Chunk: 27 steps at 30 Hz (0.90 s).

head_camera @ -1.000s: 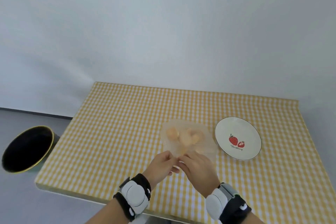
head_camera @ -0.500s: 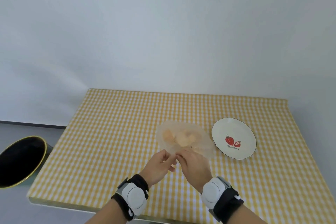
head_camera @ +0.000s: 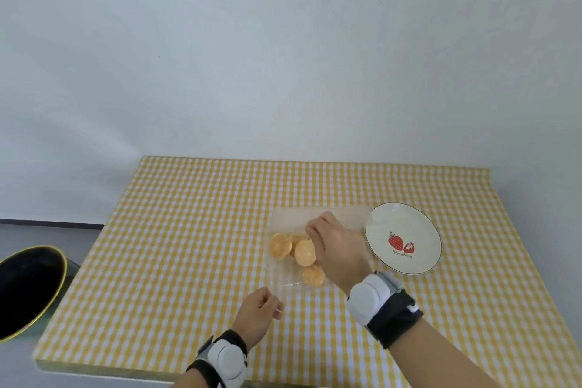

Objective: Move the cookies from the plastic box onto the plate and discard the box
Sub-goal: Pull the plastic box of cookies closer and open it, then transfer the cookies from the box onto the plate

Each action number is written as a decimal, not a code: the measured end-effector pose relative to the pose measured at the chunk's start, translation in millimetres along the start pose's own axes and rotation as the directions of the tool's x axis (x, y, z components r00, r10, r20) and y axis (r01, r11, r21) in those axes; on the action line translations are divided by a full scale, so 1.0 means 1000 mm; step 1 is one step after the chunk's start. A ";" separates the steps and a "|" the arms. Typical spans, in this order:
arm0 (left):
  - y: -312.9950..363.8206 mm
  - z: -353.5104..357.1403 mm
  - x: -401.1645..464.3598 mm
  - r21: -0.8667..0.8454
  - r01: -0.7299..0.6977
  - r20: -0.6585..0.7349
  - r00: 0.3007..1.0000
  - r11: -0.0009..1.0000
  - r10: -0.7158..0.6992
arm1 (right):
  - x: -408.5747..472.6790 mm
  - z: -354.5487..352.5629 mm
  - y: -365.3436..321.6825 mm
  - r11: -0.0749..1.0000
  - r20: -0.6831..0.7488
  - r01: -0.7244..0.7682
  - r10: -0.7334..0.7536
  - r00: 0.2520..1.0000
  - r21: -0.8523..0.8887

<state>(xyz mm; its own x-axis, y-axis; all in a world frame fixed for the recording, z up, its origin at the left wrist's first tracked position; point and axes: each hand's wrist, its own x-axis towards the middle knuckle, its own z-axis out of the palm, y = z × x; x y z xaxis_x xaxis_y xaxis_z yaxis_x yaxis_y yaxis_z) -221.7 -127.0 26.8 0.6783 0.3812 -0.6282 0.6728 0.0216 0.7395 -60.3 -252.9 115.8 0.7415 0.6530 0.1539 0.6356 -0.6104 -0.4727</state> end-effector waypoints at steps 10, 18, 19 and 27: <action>-0.025 -0.008 0.021 0.197 0.173 0.055 0.981 0.965 -0.187 | 0.001 0.012 0.022 0.975 0.108 -0.084 0.063 0.992 0.206; -0.002 -0.014 0.033 0.488 -0.134 -0.222 0.937 0.863 0.271 | -0.036 0.048 0.065 0.961 0.416 -0.275 0.259 0.872 -0.021; 0.005 -0.014 0.039 0.544 -0.181 -0.185 0.926 0.819 0.328 | -0.035 0.052 0.064 0.961 0.441 -0.271 0.265 0.857 -0.051; 0.025 -0.013 0.090 0.833 -0.123 0.043 0.986 0.540 0.158 | -0.006 0.091 0.043 0.966 0.488 -0.203 0.258 0.834 -0.163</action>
<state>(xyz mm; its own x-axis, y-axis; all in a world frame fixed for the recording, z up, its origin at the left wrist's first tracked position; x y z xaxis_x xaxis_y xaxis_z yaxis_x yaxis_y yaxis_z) -147.1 -80.2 -7.9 0.7882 0.3400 -0.5131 0.5260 -0.8049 0.2747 -56.9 -242.3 16.1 0.6773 0.6061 -0.4170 0.4980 -0.7949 -0.3466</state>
